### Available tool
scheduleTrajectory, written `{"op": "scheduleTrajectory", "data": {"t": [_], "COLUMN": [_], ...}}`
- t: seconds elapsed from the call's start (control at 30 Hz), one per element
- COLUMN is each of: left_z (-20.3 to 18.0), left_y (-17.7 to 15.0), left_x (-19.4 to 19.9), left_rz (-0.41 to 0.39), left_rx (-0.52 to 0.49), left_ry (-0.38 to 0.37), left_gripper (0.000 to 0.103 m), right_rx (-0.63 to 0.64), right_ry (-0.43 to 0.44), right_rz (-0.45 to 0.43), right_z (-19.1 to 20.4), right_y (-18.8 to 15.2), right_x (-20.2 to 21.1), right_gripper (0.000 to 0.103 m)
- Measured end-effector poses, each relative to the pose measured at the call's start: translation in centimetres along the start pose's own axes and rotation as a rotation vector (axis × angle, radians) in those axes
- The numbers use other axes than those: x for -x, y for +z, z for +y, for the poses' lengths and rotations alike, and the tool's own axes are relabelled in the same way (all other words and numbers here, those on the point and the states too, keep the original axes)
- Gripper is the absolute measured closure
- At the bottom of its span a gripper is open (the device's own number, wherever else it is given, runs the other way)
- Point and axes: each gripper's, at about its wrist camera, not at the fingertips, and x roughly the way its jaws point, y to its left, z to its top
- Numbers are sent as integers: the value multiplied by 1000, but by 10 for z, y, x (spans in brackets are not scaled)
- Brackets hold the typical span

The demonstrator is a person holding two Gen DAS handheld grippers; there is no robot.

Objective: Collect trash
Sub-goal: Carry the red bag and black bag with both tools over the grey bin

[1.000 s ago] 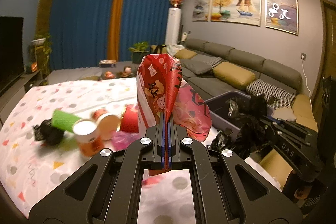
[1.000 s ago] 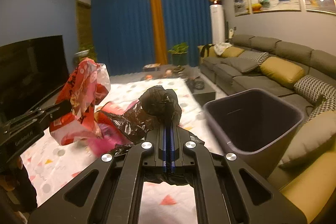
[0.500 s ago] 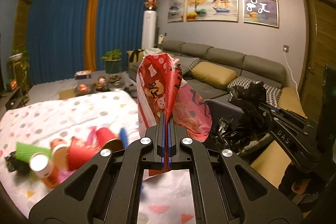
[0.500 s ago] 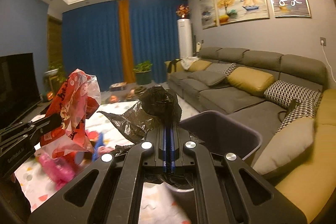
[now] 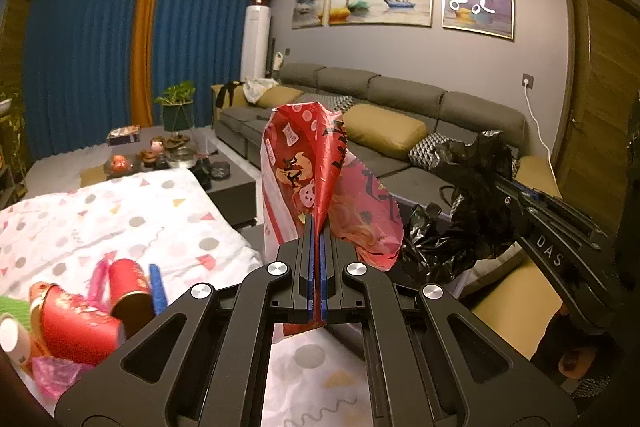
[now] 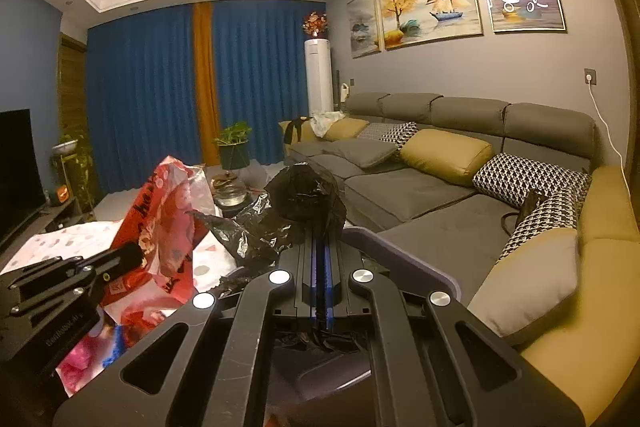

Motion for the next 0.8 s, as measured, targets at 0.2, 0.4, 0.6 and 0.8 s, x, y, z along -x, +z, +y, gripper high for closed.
{"op": "scheduleTrajectory", "data": {"t": [0.2,0.4,0.6,0.8], "left_z": [-5,-10,-6,-7], "left_y": [3,4,1,1], "left_x": [-18,-32,-43,-56], "left_rz": [11,23,44,73], "left_rx": [-1,-1,2,3], "left_ry": [-16,-28,-43,-59], "left_gripper": [102,102,102,102], "right_rx": [-16,-14,-26,-33], "right_ry": [-14,-27,-39,-46], "right_rz": [17,18,23,31], "right_z": [-5,-9,-8,-11], "right_y": [2,7,6,7], "right_x": [-15,-23,-28,-34], "right_gripper": [99,99,99,99]}}
